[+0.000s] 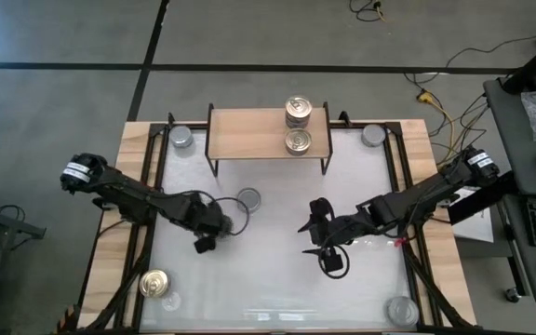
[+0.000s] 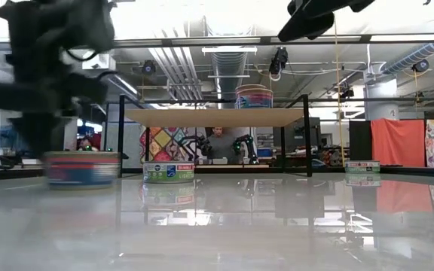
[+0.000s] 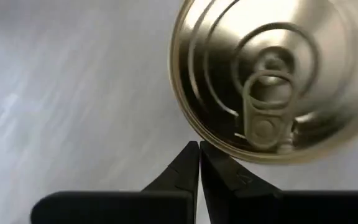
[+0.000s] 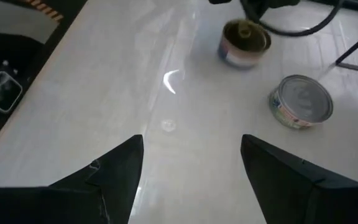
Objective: Stack canned seafood by type on shelf
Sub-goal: Stack the blue-pink tuna can on top of the other blue-pink tuna can on the shelf
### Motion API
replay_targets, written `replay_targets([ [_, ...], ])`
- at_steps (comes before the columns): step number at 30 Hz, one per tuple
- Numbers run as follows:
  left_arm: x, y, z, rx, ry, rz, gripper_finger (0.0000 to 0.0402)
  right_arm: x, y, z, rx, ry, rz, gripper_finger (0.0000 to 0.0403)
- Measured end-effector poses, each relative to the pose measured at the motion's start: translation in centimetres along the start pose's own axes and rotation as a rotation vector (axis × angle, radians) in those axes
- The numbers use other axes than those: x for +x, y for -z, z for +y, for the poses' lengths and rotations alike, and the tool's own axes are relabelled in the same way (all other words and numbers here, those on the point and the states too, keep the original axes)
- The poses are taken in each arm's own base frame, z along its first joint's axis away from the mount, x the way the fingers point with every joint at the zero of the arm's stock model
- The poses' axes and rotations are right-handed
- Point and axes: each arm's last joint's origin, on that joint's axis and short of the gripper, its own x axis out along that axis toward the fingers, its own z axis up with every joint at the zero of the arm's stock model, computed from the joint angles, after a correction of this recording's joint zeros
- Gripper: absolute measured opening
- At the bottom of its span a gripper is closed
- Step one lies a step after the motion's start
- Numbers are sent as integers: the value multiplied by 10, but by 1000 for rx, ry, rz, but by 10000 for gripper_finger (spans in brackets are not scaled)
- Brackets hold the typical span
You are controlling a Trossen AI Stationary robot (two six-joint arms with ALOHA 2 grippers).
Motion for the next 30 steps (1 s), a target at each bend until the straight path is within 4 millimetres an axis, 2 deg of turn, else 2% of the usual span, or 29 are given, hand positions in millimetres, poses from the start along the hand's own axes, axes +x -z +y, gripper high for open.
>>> replay_targets([
  [4, -3, -23, -17, 33, 185, -231, 0, 8, 1, -1, -10, 5, -8, 271],
  [8, -5, -43, -33, 85, 301, -442, 0, 28, 7, 1, -23, 11, 3, 270],
  [12, -5, -47, -35, 121, 277, -429, 0, 52, 21, 1, -34, 19, 80, 277],
  [16, -6, -43, -39, 86, 289, -420, 0, 55, 31, -10, -41, 48, 197, 301],
  [19, 1, -39, -49, 44, 325, -479, 0, 55, 41, -26, -15, 83, 266, 323],
  [22, 13, -38, -58, 16, 346, -548, 0, 65, 55, -43, 15, 125, 274, 337],
  [26, 35, -43, -66, -13, 310, -601, 0, 83, 63, -57, -1, 169, 232, 338],
  [30, 52, -50, -71, 15, 256, -584, 0, 100, 70, -62, -52, 193, 240, 327],
])
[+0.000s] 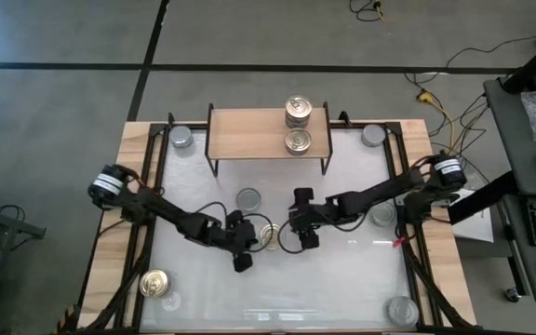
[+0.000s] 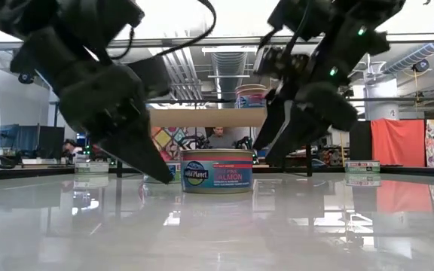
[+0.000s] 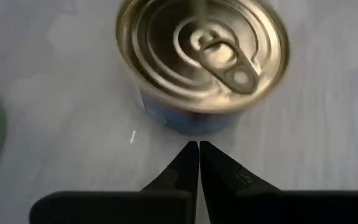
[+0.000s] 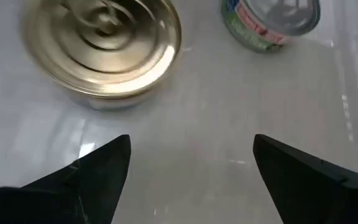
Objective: Stack canned seafood by type on shelf
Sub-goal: Stack the blue-pink tuna can on top of the other blue-pink tuna can on the shelf
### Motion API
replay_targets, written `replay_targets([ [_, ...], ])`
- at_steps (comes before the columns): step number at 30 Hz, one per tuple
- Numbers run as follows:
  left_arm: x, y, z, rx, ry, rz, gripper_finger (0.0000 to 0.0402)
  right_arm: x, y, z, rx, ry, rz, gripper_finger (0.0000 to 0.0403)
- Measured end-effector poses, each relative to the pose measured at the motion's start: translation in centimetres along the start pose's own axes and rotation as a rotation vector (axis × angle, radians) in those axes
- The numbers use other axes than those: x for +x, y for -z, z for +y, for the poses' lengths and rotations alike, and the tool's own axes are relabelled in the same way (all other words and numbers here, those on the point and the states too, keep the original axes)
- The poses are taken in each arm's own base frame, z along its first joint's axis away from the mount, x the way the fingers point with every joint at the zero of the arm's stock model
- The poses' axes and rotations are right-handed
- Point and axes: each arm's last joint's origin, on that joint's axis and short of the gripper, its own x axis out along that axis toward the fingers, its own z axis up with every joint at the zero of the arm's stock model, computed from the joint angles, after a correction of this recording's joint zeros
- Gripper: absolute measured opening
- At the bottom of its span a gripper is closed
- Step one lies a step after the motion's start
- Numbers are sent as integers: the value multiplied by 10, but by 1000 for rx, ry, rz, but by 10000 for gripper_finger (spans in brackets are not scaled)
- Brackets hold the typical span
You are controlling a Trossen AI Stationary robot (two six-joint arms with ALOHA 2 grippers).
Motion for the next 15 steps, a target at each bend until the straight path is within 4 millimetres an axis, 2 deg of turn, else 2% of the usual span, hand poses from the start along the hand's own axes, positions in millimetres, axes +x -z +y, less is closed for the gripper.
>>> replay_targets([
  [6, 13, -13, -2, 51, -10, -17, 0, 19, 2, 18, 0, -183, 1, 321],
  [9, 14, -17, 1, 68, -2, -17, 0, 18, 0, 24, 3, -210, 1, 325],
  [15, 14, -17, 3, 84, 11, 5, 0, 15, -3, 24, 102, -218, -4, 358],
])
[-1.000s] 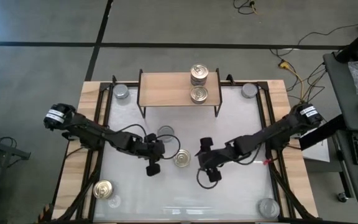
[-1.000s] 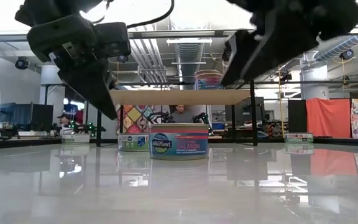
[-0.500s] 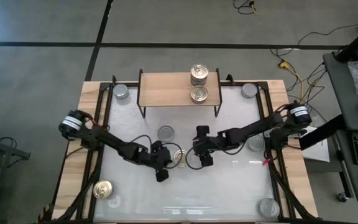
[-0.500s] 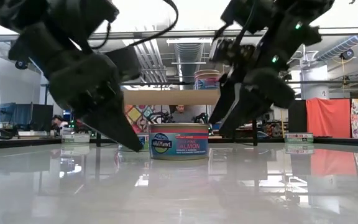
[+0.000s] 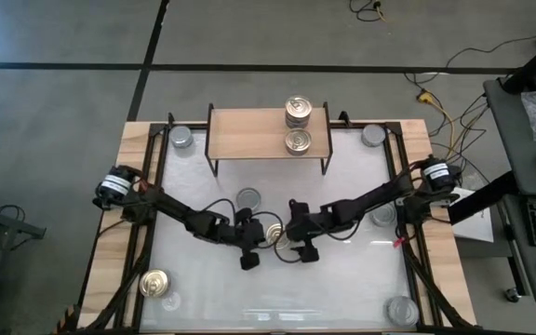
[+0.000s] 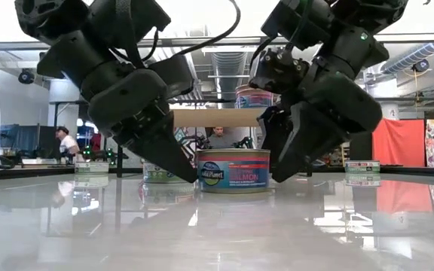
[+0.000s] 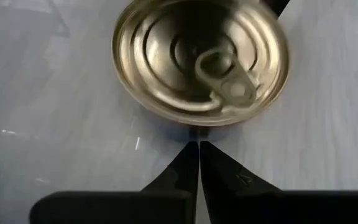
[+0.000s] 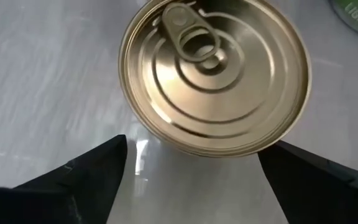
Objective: Stack canned seafood by type on shelf
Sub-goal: Stack the blue-pink tuna can on top of the other blue-pink tuna can on the shelf
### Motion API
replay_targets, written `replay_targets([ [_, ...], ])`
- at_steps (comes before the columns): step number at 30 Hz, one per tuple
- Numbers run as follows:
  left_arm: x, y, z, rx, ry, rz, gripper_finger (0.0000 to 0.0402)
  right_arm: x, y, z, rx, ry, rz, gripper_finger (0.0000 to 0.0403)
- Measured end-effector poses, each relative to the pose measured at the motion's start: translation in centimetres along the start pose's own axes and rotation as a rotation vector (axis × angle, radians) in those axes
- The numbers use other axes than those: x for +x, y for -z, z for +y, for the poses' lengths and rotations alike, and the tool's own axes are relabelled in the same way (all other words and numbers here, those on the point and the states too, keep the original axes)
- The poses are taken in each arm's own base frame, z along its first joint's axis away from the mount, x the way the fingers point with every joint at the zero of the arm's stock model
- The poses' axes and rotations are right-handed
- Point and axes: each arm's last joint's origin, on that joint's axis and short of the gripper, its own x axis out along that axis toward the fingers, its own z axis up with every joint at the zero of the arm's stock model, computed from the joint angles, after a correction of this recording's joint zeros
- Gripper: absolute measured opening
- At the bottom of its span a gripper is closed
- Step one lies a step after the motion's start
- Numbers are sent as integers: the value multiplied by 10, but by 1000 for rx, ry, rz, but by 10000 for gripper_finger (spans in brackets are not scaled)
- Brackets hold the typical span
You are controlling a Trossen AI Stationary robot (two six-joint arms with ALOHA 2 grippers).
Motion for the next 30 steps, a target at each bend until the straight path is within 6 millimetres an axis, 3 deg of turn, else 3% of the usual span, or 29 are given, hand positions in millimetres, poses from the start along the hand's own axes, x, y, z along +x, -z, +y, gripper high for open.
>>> replay_targets([
  [7, -19, 13, -4, -25, 7, 68, 0, -9, 8, 0, 39, 3, 9, 380],
  [14, -24, 43, -11, -96, 60, -78, 0, -14, 53, -2, 159, 15, -283, 380],
  [20, -20, 48, -9, -111, 54, -103, 2, -11, 70, -3, 156, 6, -279, 380],
  [26, -18, 47, -5, -93, -1, -119, 50, 8, 71, -5, 85, 6, -244, 380],
  [30, -17, 48, -5, -126, -14, -124, 97, 4, 66, -5, 76, 6, -344, 380],
])
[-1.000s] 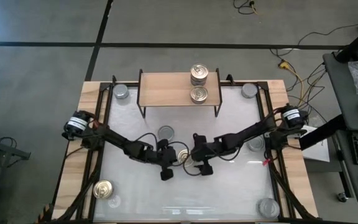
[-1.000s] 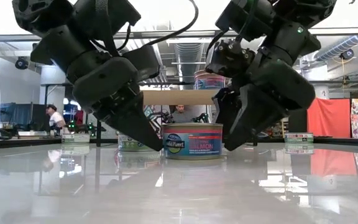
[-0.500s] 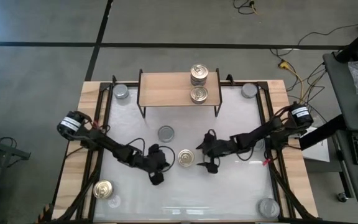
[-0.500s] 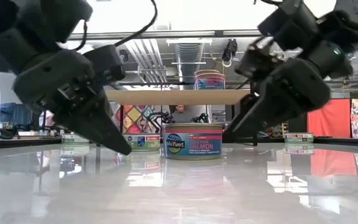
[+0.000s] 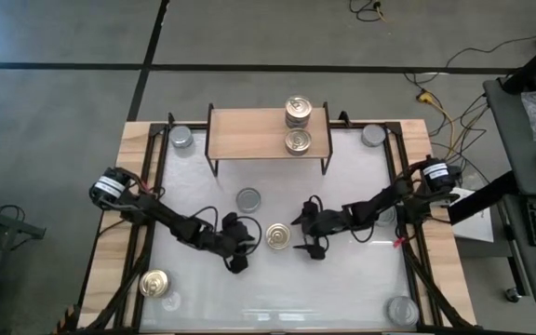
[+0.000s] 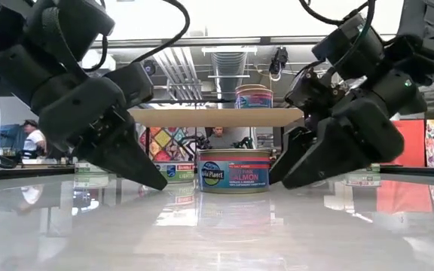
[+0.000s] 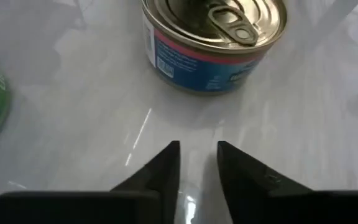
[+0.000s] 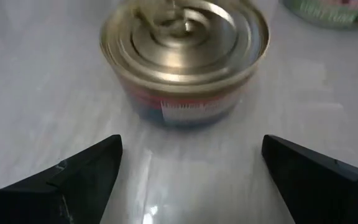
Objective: Stack canned seafood by type on shelf
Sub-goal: Stack the blue-pink tuna can on top of the other blue-pink tuna can on the shelf
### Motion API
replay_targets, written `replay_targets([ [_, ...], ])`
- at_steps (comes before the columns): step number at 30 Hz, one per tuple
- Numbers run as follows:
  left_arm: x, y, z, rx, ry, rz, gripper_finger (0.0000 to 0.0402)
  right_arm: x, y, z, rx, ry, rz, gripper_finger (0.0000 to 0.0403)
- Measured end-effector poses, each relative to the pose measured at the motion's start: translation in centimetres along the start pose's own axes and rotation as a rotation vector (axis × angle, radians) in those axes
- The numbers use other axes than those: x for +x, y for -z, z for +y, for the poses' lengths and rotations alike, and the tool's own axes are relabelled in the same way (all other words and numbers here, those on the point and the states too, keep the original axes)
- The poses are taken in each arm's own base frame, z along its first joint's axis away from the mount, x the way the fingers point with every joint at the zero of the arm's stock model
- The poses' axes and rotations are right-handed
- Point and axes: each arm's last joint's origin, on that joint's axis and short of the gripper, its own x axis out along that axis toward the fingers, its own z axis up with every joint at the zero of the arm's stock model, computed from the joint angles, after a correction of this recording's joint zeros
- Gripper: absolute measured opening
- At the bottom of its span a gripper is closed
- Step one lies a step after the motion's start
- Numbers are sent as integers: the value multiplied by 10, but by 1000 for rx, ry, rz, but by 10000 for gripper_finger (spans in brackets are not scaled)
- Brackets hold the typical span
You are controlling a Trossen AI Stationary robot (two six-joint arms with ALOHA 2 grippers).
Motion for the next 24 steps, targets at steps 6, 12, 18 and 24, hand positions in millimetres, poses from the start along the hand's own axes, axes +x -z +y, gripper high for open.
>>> replay_targets([
  [6, 0, -7, -10, 46, 6, -32, 141, 0, 7, -1, -76, -3, -34, 380],
  [12, 1, -14, -11, 113, -51, -82, 178, 10, 5, 0, -73, -4, -133, 380],
  [18, 4, -31, -12, 170, -95, -135, 189, 21, 2, 0, -80, 0, -126, 380],
  [24, 9, -37, -2, 173, -118, -136, 189, 25, -5, -2, -74, 20, -127, 380],
])
